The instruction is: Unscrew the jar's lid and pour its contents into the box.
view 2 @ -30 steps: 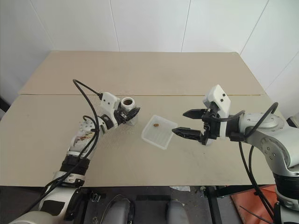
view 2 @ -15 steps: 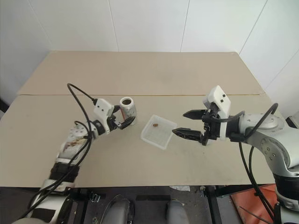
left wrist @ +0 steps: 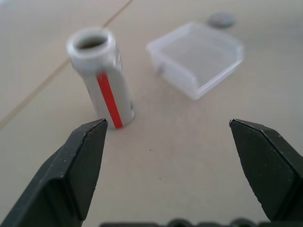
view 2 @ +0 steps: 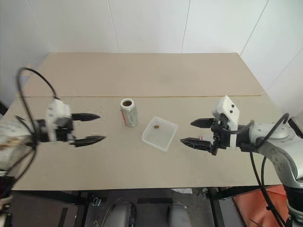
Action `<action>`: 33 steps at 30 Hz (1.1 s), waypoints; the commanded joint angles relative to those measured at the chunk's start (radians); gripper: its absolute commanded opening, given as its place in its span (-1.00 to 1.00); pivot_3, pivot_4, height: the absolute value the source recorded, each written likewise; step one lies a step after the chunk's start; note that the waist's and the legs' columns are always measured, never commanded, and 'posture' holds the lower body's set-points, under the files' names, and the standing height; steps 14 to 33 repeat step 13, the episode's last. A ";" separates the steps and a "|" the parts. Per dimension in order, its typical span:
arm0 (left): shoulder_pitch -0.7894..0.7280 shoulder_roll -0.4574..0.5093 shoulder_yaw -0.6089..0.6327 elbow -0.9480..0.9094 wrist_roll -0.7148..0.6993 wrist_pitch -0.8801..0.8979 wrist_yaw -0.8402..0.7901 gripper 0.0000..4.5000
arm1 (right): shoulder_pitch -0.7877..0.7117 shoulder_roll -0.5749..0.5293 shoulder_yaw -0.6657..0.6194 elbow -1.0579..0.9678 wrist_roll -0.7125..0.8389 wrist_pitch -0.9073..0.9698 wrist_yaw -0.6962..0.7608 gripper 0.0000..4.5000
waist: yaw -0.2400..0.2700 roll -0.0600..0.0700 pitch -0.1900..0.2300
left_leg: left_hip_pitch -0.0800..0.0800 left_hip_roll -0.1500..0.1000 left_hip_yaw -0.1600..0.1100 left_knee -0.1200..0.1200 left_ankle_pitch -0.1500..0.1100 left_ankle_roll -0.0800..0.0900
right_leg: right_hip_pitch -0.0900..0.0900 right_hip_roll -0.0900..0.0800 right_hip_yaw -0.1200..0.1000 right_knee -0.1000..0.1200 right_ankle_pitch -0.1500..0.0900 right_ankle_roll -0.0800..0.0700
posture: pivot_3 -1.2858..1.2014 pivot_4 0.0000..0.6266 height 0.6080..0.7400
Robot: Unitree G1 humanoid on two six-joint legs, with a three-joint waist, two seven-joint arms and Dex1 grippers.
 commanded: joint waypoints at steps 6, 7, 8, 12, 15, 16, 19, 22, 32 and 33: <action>0.012 0.083 0.144 0.062 -0.072 -0.001 -0.082 0.99 | -0.057 0.028 0.012 -0.012 -0.046 -0.109 0.024 1.00 | 0.000 0.000 0.000 | 0.001 0.000 0.000 0.000 0.000 0.000 | 0.000 0.000 0.000 0.000 0.000 0.000 | 0.03 -0.52 1.00; 0.027 0.079 0.158 0.054 -0.072 -0.002 -0.068 0.99 | -0.055 0.032 0.014 -0.008 -0.050 -0.118 0.028 1.00 | 0.001 0.000 0.000 | 0.001 0.000 0.000 0.000 0.000 0.000 | 0.000 0.000 0.000 0.000 0.000 0.000 | 0.03 -0.52 1.00; 0.045 0.078 0.174 0.038 -0.079 0.005 -0.056 0.99 | -0.056 0.036 0.020 -0.004 -0.057 -0.124 0.027 1.00 | 0.001 0.000 0.000 | 0.000 0.000 0.000 0.000 0.000 0.000 | 0.000 0.000 0.000 0.000 0.000 0.000 | 0.03 -0.52 1.00; 0.108 0.058 0.206 -0.045 -0.115 0.043 -0.002 0.99 | -0.068 0.052 0.015 0.005 -0.064 -0.130 0.017 1.00 | 0.002 0.000 0.000 | 0.000 0.000 0.001 0.000 0.000 0.000 | 0.000 0.000 0.001 0.000 0.000 0.000 | 0.03 -0.52 1.00; 0.115 0.052 0.206 -0.056 -0.118 0.045 0.008 0.99 | -0.064 0.057 0.011 0.002 -0.063 -0.139 0.022 1.00 | 0.002 0.000 0.000 | 0.000 0.000 0.000 0.000 0.000 0.000 | 0.000 0.000 0.001 0.001 0.000 0.000 | 0.03 -0.52 1.00; 0.115 0.052 0.206 -0.056 -0.118 0.045 0.008 0.99 | -0.064 0.057 0.011 0.002 -0.063 -0.139 0.022 1.00 | 0.002 0.000 0.000 | 0.000 0.000 0.000 0.000 0.000 0.000 | 0.000 0.000 0.001 0.001 0.000 0.000 | 0.03 -0.52 1.00; 0.115 0.052 0.206 -0.056 -0.118 0.045 0.008 0.99 | -0.064 0.057 0.011 0.002 -0.063 -0.139 0.022 1.00 | 0.002 0.000 0.000 | 0.000 0.000 0.000 0.000 0.000 0.000 | 0.000 0.000 0.001 0.001 0.000 0.000 | 0.03 -0.52 1.00; 0.115 0.052 0.206 -0.056 -0.118 0.045 0.008 0.99 | -0.064 0.057 0.011 0.002 -0.063 -0.139 0.022 1.00 | 0.002 0.000 0.000 | 0.000 0.000 0.000 0.000 0.000 0.000 | 0.000 0.000 0.001 0.001 0.000 0.000 | 0.03 -0.52 1.00; 0.115 0.052 0.206 -0.056 -0.118 0.045 0.008 0.99 | -0.064 0.057 0.011 0.002 -0.063 -0.139 0.022 1.00 | 0.002 0.000 0.000 | 0.000 0.000 0.000 0.000 0.000 0.000 | 0.000 0.000 0.001 0.001 0.000 0.000 | 0.03 -0.52 1.00; 0.115 0.052 0.206 -0.056 -0.118 0.045 0.008 0.99 | -0.064 0.057 0.011 0.002 -0.063 -0.139 0.022 1.00 | 0.002 0.000 0.000 | 0.000 0.000 0.000 0.000 0.000 0.000 | 0.000 0.000 0.001 0.001 0.000 0.000 | 0.03 -0.52 1.00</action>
